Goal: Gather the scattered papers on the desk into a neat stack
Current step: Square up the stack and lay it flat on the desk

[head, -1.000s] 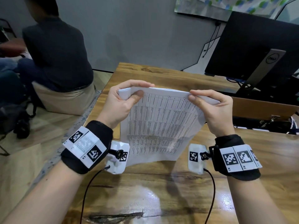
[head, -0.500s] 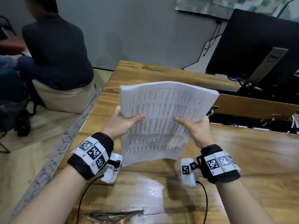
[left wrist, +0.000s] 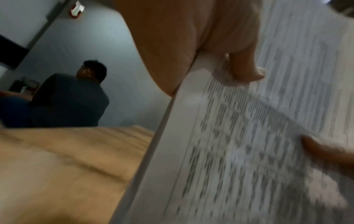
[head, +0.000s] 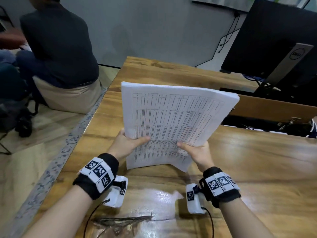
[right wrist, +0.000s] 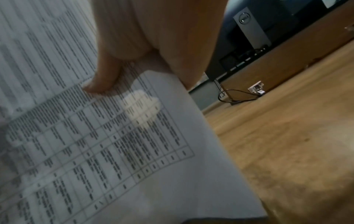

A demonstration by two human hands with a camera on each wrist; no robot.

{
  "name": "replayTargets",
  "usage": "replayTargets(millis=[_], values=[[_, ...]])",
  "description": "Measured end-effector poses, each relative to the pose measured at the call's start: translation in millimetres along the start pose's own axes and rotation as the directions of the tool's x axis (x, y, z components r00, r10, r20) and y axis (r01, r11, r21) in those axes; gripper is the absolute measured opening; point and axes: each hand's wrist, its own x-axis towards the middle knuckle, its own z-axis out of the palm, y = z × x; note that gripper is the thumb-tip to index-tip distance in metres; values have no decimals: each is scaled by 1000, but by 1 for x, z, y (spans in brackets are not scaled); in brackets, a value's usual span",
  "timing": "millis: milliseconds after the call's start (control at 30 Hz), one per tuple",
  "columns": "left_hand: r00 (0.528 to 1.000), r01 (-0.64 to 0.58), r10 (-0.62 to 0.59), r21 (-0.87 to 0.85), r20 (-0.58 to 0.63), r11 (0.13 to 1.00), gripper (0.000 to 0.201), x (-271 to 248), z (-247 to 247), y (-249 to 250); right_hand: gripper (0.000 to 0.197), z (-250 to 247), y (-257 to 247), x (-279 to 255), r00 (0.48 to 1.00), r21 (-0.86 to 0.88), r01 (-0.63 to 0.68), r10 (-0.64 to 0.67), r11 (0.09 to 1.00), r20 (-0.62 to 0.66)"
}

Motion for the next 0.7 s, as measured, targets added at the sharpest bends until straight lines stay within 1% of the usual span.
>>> replayTargets(millis=[100, 133, 233, 267, 333, 367, 433, 467, 500, 567, 600, 633, 700], values=[[1000, -6, 6, -2, 30, 1000, 33, 3, 2, -17, 35, 0, 7, 1, 1000, 3, -29, 29, 1000, -5], [999, 15, -15, -15, 29, 1000, 36, 5, 2, -25, 33, 0, 8, 1, 999, -5, -39, 39, 999, -3], [998, 64, -65, -46, -11, 997, 54, 7, 3, -33, 27, 2, 12, -1, 998, -34, -56, 56, 998, -14], [997, 69, -71, -63, -19, 996, 58, 9, 3, -32, 25, 3, 12, -1, 997, -40, -70, 69, 997, -29], [995, 93, -97, -102, -31, 990, 73, 12, 4, -27, 22, 4, 12, 1, 995, -52, -92, 89, 994, -55], [993, 109, -115, -133, -34, 985, 74, 15, 4, -23, 21, 5, 9, 2, 993, -49, -107, 104, 993, -64], [991, 131, -133, -132, -8, 983, 53, 16, 4, -13, 18, 5, 7, 2, 984, -19, -163, 162, 986, -71], [990, 144, -144, -122, 2, 982, 50, 17, 3, -11, 15, 5, 7, 0, 978, 5, -202, 202, 979, -59], [985, 173, -173, -113, 5, 978, 62, 18, 2, -10, 11, 6, 9, -4, 968, 10, -246, 246, 969, -39], [969, 242, -245, -85, -26, 967, 108, 21, 3, -19, 6, 8, 14, -13, 950, -41, -313, 312, 949, -31], [964, 263, -265, -72, -17, 962, 123, 25, 4, -30, 10, 9, 20, -16, 940, -59, -340, 337, 939, -53], [957, 287, -289, -47, -26, 957, 129, 29, 6, -40, 12, 10, 24, -18, 926, -65, -373, 368, 925, -81], [940, 339, -338, 2, -41, 941, 131, 31, 10, -57, 5, 11, 31, -18, 899, -112, -431, 417, 895, -131]])
